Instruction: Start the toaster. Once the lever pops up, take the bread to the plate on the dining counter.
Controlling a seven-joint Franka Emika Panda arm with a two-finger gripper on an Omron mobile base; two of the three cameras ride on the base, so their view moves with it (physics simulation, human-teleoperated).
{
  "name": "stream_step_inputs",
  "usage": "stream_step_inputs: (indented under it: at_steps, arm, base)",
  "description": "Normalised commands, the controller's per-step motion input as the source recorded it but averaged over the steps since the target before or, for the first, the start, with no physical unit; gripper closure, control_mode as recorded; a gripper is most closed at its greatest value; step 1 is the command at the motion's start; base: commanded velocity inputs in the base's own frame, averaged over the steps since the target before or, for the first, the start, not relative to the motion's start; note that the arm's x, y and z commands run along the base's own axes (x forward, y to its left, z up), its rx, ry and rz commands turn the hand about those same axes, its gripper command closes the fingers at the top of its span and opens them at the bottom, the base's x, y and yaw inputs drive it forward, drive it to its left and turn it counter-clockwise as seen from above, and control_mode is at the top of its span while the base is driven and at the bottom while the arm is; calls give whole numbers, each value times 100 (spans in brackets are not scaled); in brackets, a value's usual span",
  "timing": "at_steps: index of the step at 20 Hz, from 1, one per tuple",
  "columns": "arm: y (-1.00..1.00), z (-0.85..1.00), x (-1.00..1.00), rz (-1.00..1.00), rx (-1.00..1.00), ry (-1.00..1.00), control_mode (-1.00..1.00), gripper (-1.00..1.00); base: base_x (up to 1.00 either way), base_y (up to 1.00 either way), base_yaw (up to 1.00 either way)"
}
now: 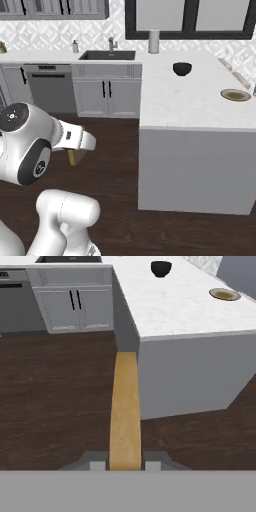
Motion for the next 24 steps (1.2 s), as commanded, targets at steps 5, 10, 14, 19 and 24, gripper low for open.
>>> stream_step_inputs:
  at_steps: [5,10,14,19,24]
  arm:
    - [0,0,0,0,0,0,100,100]
    - [0,0,0,0,0,0,100,100]
    - [0,0,0,0,0,0,100,100]
    - [0,0,0,0,0,0,100,100]
    - [0,0,0,0,0,0,100,100]
  base:
    - [16,-100,11]
    - [7,-100,13]
    - [8,-100,15]
    - [9,-100,18]
    - [16,-100,20]
